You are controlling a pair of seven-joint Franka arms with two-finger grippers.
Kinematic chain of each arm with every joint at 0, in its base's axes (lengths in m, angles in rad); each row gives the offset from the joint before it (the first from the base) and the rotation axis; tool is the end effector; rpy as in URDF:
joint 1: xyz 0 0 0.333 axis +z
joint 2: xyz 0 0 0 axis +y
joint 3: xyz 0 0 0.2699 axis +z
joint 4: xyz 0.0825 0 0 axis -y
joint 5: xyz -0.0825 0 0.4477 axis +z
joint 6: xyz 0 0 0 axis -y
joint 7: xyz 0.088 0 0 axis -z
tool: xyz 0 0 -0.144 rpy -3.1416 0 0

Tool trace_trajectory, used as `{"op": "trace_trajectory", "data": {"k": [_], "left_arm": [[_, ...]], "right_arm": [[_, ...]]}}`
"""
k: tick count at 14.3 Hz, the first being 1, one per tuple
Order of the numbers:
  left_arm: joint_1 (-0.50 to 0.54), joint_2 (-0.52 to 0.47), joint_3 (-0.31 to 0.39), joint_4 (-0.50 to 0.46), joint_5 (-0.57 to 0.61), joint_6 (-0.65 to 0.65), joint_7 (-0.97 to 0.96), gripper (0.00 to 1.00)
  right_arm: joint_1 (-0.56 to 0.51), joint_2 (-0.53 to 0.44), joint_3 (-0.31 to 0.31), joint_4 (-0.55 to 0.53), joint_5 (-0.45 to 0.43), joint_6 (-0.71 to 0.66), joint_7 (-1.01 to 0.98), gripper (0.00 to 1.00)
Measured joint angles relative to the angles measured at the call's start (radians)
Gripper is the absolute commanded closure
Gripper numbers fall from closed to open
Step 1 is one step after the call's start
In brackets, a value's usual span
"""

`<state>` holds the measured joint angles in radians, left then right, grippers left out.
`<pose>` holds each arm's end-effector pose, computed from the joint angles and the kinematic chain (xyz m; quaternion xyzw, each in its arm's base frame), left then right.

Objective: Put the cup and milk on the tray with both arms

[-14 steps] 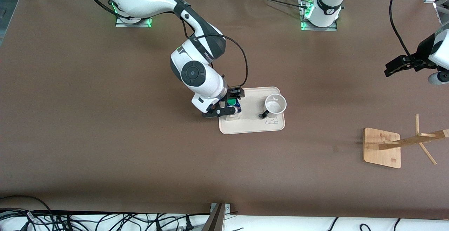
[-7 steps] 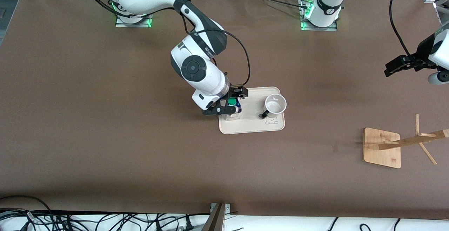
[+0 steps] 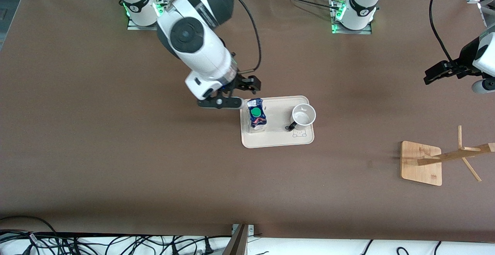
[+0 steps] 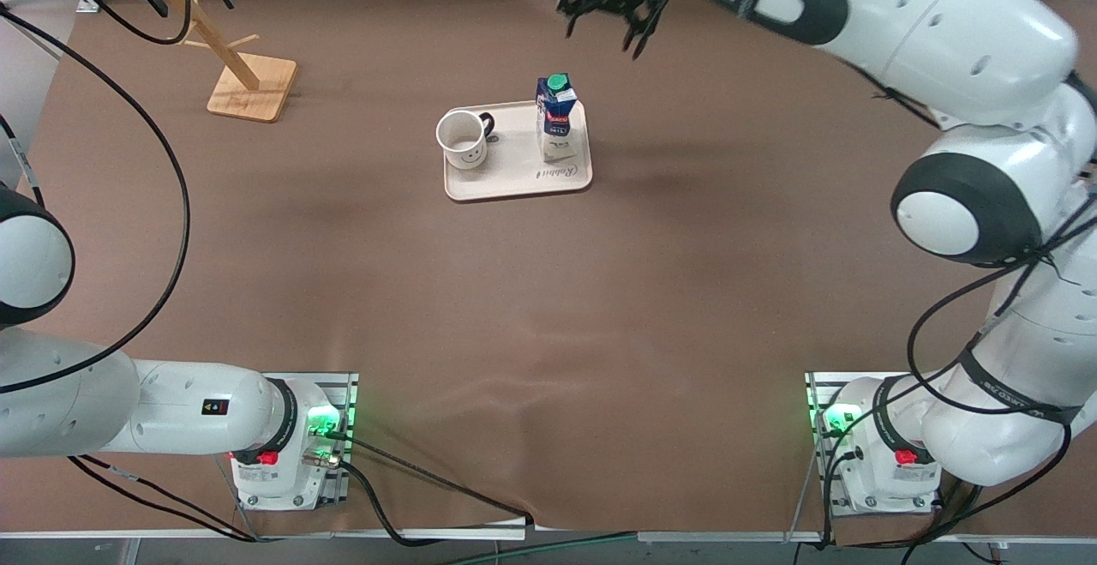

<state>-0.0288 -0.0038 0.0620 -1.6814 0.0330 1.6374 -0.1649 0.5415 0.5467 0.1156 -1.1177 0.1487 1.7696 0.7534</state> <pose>0.6171 0.0251 0.4902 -0.9949 -0.0974 0.0190 0.0176 0.6074 0.4681 0.4316 -0.9908 0.0684 0.0253 0.1136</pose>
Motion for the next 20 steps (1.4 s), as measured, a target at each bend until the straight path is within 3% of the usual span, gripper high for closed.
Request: {"op": "trace_trajectory", "data": {"k": [4, 9, 13, 16, 20], "left_arm": [[0.0, 0.0, 0.0, 0.0, 0.0, -0.001, 0.0, 0.0], [0.0, 0.0, -0.001, 0.0, 0.0, -0.008, 0.0, 0.0], [0.0, 0.0, -0.002, 0.0, 0.0, -0.008, 0.0, 0.0], [0.0, 0.0, -0.002, 0.0, 0.0, -0.008, 0.0, 0.0], [0.0, 0.0, -0.002, 0.0, 0.0, -0.008, 0.0, 0.0]], "right_arm": [[-0.043, -0.108, -0.11, 0.0, 0.0, -0.071, -0.002, 0.0], [-0.18, -0.164, -0.138, 0.0, 0.0, -0.186, -0.015, 0.0], [-0.266, -0.174, -0.183, 0.0, -0.011, -0.299, -0.234, 0.0], [-0.278, -0.174, -0.223, -0.002, -0.086, -0.312, -0.461, 0.0], [-0.274, -0.161, -0.221, -0.012, -0.187, -0.312, -0.53, 0.0]]}}
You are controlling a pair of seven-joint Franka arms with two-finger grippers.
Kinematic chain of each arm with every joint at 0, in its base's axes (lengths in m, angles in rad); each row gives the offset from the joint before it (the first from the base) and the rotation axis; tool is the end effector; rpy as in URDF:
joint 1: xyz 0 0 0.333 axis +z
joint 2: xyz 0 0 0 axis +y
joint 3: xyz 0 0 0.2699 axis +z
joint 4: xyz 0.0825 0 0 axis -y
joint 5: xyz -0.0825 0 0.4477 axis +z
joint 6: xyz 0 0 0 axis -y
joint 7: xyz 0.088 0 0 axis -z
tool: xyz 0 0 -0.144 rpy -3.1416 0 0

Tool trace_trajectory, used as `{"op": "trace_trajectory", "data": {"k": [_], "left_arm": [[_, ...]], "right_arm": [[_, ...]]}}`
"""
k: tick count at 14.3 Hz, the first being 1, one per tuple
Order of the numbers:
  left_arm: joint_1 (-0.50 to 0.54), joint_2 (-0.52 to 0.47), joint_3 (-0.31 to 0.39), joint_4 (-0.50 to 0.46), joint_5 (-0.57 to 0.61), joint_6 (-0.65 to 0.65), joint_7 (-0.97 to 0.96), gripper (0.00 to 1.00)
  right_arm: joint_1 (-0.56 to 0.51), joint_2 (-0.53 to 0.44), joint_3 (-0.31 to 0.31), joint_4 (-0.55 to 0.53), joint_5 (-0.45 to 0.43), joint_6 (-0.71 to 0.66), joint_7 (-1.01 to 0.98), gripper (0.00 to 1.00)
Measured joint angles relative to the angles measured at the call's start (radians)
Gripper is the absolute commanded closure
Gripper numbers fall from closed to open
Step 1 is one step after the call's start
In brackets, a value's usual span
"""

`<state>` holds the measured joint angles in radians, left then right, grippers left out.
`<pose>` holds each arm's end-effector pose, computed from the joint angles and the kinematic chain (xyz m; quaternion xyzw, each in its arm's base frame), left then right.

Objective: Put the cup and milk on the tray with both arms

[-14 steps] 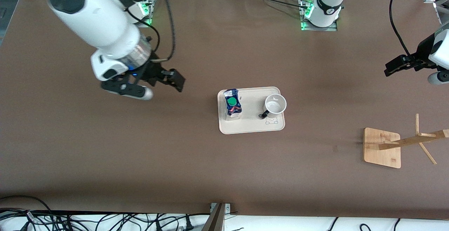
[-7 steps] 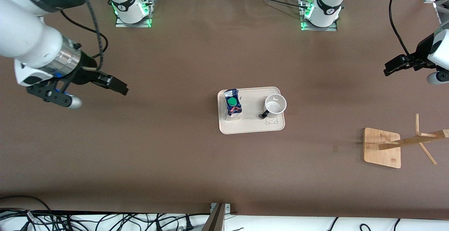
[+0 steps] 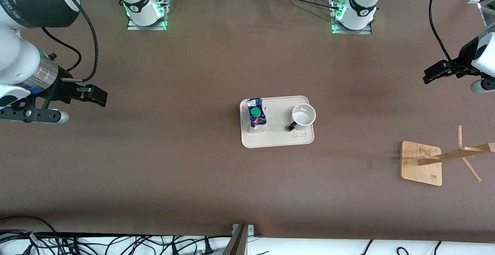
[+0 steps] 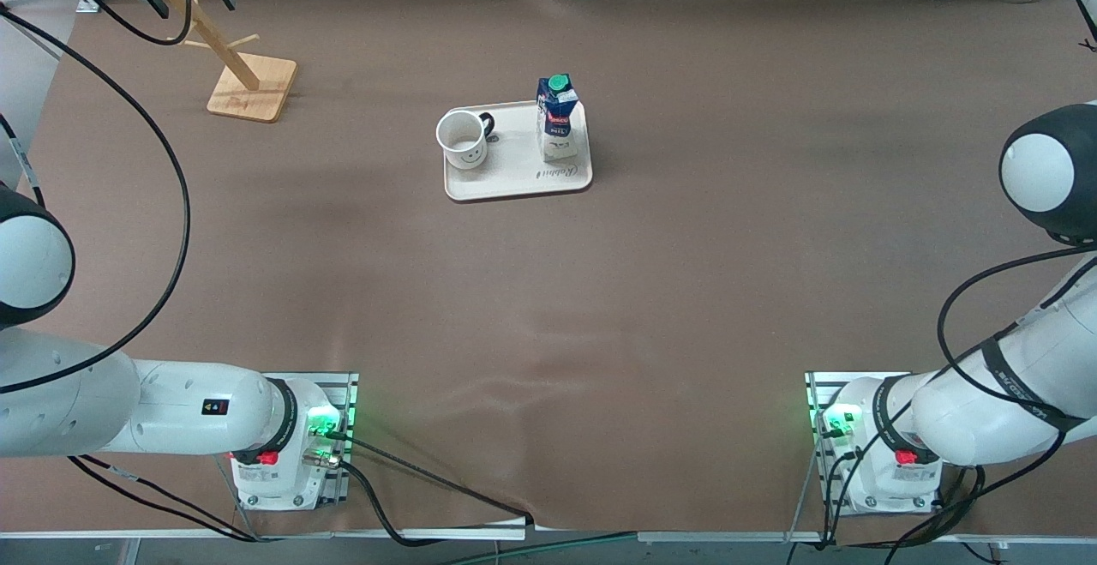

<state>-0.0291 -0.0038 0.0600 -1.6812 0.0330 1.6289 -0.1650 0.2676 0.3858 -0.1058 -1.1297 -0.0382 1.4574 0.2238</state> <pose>0.6159 0.0236 0.4896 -0.9949 -0.0964 0.0231 0.0179 0.6894 0.1193 0.5118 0.9984 -0.0293 -0.0199 0.0436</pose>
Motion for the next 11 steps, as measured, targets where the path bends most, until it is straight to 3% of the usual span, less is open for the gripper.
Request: {"op": "trace_trajectory", "data": {"k": [8, 11], "left_arm": [[0.0, 0.0, -0.001, 0.0, 0.0, -0.002, 0.0, 0.0], [-0.001, 0.0, -0.001, 0.002, 0.0, -0.003, 0.0, 0.0]], "right_arm": [[-0.111, 0.005, -0.024, -0.006, -0.012, -0.021, -0.015, 0.0], [-0.188, -0.064, 0.029, -0.12, -0.012, 0.081, -0.015, 0.0]]}}
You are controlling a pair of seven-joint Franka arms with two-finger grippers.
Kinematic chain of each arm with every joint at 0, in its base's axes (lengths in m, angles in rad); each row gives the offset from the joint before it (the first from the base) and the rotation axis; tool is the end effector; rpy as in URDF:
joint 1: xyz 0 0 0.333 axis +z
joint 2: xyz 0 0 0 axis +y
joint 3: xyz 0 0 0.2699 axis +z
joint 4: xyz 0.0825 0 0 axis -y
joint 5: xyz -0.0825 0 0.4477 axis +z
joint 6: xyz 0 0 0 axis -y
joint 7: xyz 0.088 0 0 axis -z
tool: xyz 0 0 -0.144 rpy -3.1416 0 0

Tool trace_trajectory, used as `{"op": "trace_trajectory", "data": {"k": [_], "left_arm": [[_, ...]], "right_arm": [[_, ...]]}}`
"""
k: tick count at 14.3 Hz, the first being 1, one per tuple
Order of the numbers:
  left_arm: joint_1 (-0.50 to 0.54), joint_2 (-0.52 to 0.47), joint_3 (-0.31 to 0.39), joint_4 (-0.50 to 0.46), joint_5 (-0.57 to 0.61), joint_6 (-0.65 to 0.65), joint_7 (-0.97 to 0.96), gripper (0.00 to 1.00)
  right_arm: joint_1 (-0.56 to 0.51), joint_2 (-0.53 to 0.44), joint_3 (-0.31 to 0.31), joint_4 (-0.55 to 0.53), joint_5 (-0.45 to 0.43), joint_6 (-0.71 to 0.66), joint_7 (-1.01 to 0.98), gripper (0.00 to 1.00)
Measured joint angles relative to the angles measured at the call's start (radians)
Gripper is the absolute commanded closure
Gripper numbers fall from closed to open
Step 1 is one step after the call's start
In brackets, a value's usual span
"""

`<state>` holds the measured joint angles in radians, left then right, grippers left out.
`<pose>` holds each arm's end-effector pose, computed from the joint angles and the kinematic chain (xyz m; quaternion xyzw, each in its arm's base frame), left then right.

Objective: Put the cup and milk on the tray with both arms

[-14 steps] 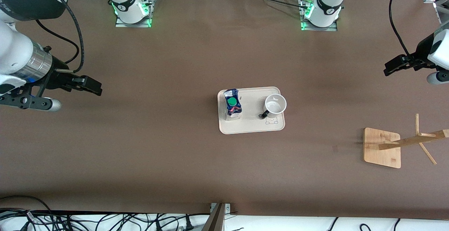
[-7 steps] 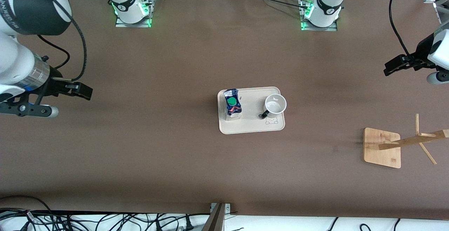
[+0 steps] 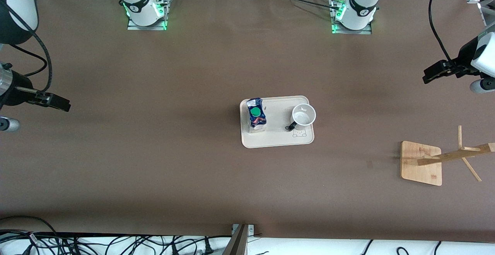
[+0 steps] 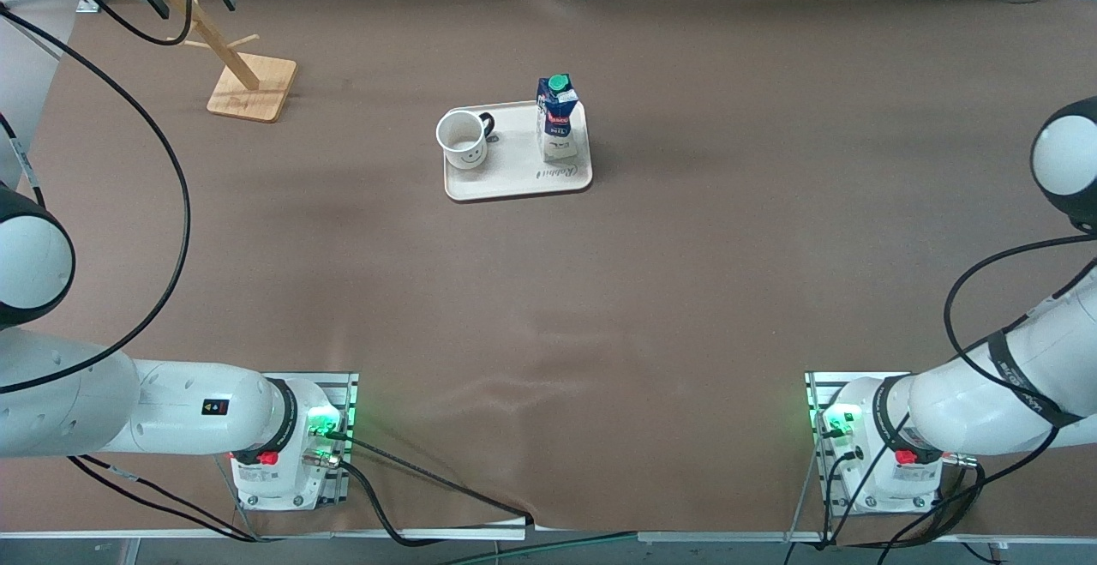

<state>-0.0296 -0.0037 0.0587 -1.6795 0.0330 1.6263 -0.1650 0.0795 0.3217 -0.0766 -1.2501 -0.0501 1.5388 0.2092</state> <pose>0.6158 0.0225 0.4902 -0.9950 -0.0955 0.0236 0.0180 0.6944 0.0014 0.4991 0.9940 -0.1015 -0.0120 0.0387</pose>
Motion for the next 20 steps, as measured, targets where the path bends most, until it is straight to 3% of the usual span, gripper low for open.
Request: {"op": "trace_trajectory", "data": {"k": [5, 9, 20], "left_arm": [[-0.009, 0.0, -0.021, 0.026, 0.0, -0.019, 0.0, 0.0], [-0.005, 0.001, -0.021, 0.027, 0.0, -0.04, 0.0, 0.0], [-0.006, 0.001, -0.022, 0.029, 0.0, -0.049, 0.0, 0.0]], "right_arm": [[-0.033, -0.094, 0.037, -0.121, 0.011, 0.016, -0.003, 0.0], [-0.034, -0.1, 0.042, -0.136, 0.073, 0.002, -0.003, 0.0], [-0.078, -0.106, 0.041, -0.157, 0.072, 0.006, -0.134, 0.0]]}}
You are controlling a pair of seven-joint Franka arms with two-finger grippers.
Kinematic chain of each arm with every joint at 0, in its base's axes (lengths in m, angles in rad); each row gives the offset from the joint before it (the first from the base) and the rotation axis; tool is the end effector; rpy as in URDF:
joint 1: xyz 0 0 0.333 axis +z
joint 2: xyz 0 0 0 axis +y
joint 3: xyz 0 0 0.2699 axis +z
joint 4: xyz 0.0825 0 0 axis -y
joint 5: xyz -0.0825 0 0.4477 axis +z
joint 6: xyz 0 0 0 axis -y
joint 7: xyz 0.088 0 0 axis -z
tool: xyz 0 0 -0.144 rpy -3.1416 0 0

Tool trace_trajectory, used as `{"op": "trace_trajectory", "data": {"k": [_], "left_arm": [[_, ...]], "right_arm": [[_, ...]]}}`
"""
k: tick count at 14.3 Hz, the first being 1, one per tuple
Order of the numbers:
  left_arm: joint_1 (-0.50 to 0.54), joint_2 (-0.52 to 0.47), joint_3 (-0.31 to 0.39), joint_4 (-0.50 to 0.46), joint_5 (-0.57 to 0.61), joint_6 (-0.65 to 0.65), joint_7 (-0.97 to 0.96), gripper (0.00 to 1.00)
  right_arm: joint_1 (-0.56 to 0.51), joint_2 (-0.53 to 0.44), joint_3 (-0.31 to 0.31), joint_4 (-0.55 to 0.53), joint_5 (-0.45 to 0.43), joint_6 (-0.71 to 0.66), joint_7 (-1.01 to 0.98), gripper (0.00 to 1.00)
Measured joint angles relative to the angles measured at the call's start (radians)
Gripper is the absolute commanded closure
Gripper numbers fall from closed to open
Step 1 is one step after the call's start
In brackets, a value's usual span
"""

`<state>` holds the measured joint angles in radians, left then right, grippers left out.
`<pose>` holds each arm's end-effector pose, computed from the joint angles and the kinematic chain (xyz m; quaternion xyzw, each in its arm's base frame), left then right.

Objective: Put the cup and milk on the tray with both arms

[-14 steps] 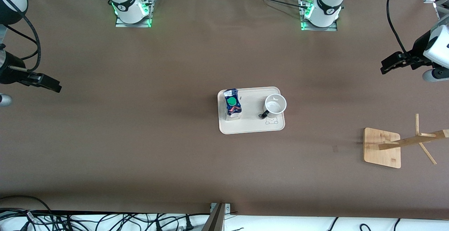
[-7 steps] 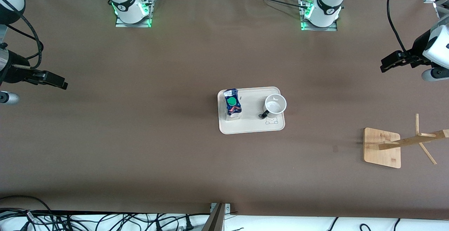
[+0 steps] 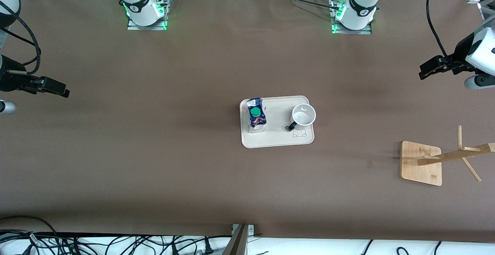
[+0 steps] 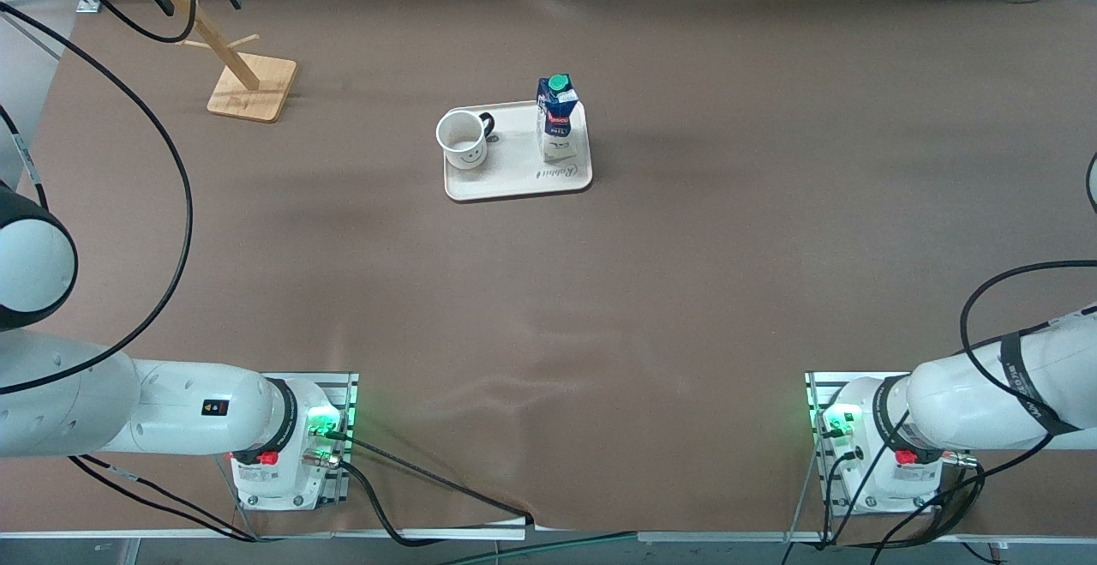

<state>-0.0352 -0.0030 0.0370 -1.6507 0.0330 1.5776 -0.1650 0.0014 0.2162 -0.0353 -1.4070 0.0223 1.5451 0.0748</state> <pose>0.6121 0.0059 0.5013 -0.9958 -0.0826 0.0336 0.0192 0.6661 -0.0176 0.4875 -0.9977 0.0542 0.0391 0.0065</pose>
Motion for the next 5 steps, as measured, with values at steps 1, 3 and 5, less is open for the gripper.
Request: {"op": "trace_trajectory", "data": {"k": [1, 3, 5], "left_arm": [[0.0, 0.0, 0.0, 0.0, 0.0, 0.0, 0.0, 0.0], [0.0, 0.0, 0.0, 0.0, 0.0, -0.001, 0.0, 0.0], [0.0, 0.0, 0.0, 0.0, 0.0, -0.001, 0.0, 0.0]], "right_arm": [[0.0, 0.0, 0.0, 0.0, -0.005, -0.002, 0.0, 0.0], [-0.001, -0.001, -0.001, 0.0, -0.021, -0.012, 0.0, 0.0], [-0.003, -0.002, -0.01, 0.0, -0.034, -0.02, 0.0, 0.0]]}}
